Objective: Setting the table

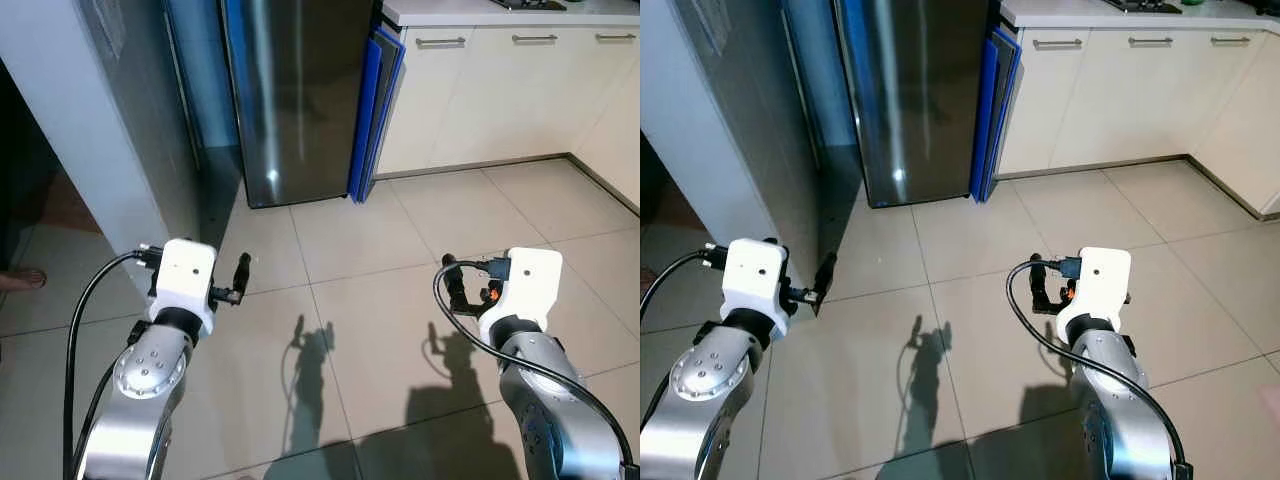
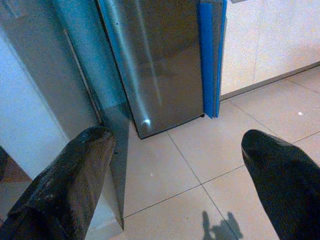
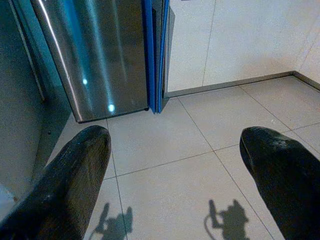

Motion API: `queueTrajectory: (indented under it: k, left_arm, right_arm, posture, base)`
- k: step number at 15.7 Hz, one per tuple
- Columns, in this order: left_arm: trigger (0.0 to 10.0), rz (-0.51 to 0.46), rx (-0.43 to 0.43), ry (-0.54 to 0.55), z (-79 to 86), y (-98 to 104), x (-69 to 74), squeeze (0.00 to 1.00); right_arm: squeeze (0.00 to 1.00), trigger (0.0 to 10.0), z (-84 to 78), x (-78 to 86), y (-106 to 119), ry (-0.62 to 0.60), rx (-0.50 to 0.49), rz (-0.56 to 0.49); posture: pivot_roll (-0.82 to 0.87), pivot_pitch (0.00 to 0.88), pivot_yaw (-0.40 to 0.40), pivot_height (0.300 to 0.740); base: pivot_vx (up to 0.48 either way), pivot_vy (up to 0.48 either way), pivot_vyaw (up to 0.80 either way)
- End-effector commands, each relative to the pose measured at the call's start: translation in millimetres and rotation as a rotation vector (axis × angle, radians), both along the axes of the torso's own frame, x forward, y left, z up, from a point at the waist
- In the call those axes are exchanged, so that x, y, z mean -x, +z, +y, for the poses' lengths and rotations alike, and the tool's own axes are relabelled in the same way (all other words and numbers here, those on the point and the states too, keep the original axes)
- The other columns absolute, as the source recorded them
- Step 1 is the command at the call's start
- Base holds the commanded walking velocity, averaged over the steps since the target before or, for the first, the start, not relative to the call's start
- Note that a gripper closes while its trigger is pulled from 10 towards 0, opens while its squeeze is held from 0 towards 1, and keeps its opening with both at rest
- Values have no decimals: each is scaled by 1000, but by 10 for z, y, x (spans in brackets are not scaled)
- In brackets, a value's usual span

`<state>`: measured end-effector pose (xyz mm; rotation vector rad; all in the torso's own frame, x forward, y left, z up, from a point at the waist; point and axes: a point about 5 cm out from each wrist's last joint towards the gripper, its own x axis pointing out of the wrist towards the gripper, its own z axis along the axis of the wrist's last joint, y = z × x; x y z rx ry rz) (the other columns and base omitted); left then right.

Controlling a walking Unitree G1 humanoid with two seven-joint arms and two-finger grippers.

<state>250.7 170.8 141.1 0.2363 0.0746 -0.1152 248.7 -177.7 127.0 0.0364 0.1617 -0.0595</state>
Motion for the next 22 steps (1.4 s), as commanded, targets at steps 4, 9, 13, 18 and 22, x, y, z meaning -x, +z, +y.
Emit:
queueTrajectory:
  k: [4,9,13,18,22]
  left_arm:
    - [10000,-11,-14,-48,-96,72,-10,0]
    - [10000,-1,-7,-50,-98,61,-16,0]
    - [10000,-4,-8,-46,-116,48,-44,0]
    - [10000,-4,10,-33,-130,43,-42,0]
    - [10000,-215,65,-98,-170,286,56,0]
  right_arm:
    - [0,10000,-23,15,48,-19,7,3]
    - [0,10000,-49,14,117,-19,11,-3]
    - [0,10000,-93,26,103,-26,25,8]
    - [0,10000,-169,99,176,-65,12,-48]
    - [0,10000,-74,235,335,31,-8,-202]
  posture:
    - [-50,0,-12,740]
    - [-59,0,-23,740]
    - [-64,0,-21,740]
    - [-58,0,-27,740]
    - [-47,0,-34,740]
  base:
    - [-317,0,0]
    - [-323,0,0]
    - [-323,0,0]
    - [-62,0,-640]
    - [0,0,-800]
